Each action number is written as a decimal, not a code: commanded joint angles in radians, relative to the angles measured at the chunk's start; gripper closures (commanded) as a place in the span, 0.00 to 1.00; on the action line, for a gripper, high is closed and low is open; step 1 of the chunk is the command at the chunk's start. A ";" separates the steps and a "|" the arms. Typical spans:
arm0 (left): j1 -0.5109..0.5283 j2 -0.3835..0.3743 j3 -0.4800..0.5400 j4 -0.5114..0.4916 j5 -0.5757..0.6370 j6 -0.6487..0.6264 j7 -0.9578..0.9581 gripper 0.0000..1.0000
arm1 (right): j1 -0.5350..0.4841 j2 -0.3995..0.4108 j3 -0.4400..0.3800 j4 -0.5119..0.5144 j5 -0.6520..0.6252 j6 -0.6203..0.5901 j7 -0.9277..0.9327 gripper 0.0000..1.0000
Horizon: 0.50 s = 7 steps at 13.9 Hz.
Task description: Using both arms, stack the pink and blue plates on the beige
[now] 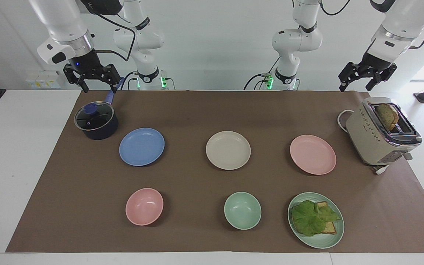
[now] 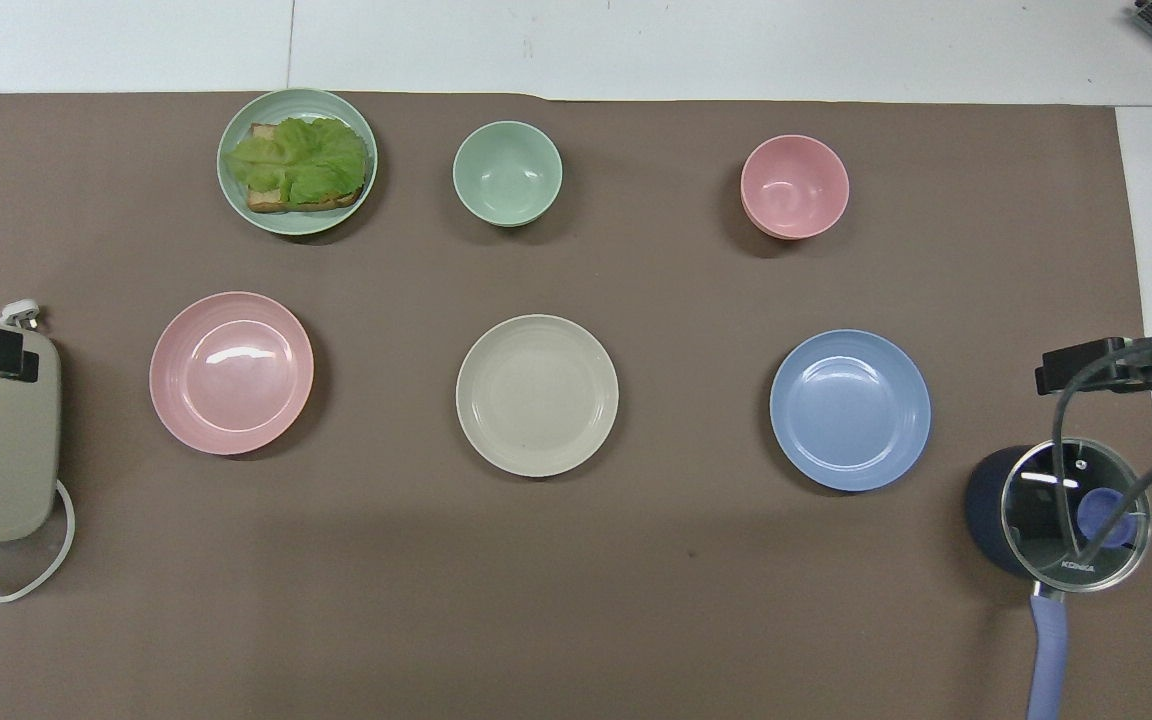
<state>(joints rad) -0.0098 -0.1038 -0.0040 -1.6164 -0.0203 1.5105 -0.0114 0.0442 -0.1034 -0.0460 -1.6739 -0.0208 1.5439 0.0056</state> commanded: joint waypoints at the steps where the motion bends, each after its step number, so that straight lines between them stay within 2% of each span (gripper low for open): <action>1: -0.002 -0.029 0.001 0.000 0.014 -0.024 -0.010 0.00 | -0.010 -0.024 0.005 -0.029 0.022 0.024 0.007 0.00; 5: 0.013 -0.028 0.002 -0.028 0.013 -0.010 -0.019 0.00 | -0.010 -0.024 0.005 -0.030 0.022 0.024 0.007 0.00; 7: 0.027 -0.028 0.007 -0.083 0.013 0.013 -0.012 0.00 | -0.010 -0.024 0.005 -0.030 0.021 0.024 0.007 0.00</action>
<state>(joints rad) -0.0049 -0.1182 0.0065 -1.6395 -0.0203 1.5034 -0.0191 0.0442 -0.1034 -0.0460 -1.6741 -0.0208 1.5442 0.0056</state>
